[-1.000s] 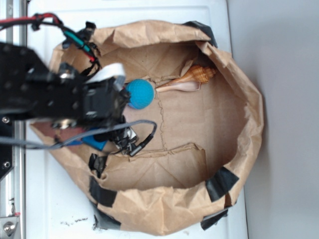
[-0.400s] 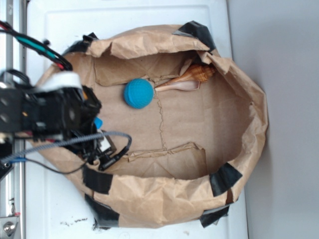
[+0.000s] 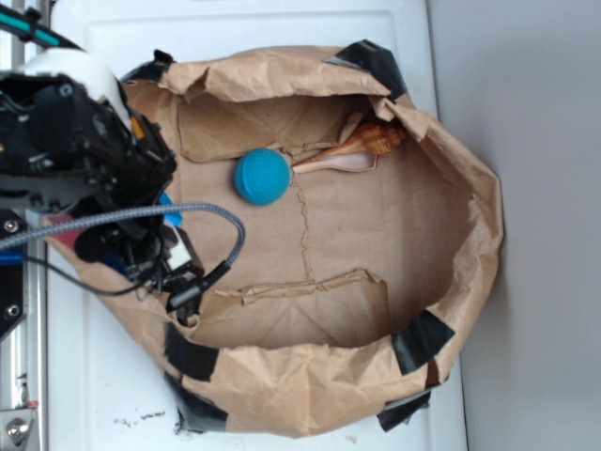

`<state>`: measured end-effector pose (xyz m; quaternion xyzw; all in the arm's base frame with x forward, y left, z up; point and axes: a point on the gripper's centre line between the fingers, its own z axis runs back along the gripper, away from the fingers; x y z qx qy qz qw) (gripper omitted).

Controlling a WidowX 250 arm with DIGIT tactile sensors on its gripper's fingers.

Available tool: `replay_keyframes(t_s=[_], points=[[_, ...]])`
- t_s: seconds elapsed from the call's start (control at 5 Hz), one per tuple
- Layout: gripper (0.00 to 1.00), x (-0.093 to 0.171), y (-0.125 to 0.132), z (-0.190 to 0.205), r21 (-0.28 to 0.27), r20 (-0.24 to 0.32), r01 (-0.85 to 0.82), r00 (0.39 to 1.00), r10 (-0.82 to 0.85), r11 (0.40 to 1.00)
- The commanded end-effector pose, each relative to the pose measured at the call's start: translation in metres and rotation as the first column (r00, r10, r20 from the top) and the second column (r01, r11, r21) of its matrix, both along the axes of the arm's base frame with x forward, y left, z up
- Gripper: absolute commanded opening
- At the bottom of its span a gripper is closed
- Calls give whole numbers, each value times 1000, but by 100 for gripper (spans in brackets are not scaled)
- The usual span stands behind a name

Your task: Grab the blue block.

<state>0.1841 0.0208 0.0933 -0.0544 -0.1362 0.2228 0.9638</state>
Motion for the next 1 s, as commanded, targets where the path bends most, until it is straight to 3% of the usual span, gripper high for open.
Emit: replay_keyframes(t_s=[0.0, 0.2, 0.6, 0.8], points=[[0, 19, 13, 12, 79, 97, 90, 990, -98, 993], [0, 38, 4, 28, 161, 102, 198, 971, -216, 967], [0, 77, -12, 60, 180, 47, 192, 978, -203, 965], [0, 79, -9, 68, 175, 41, 180, 981, -190, 968]])
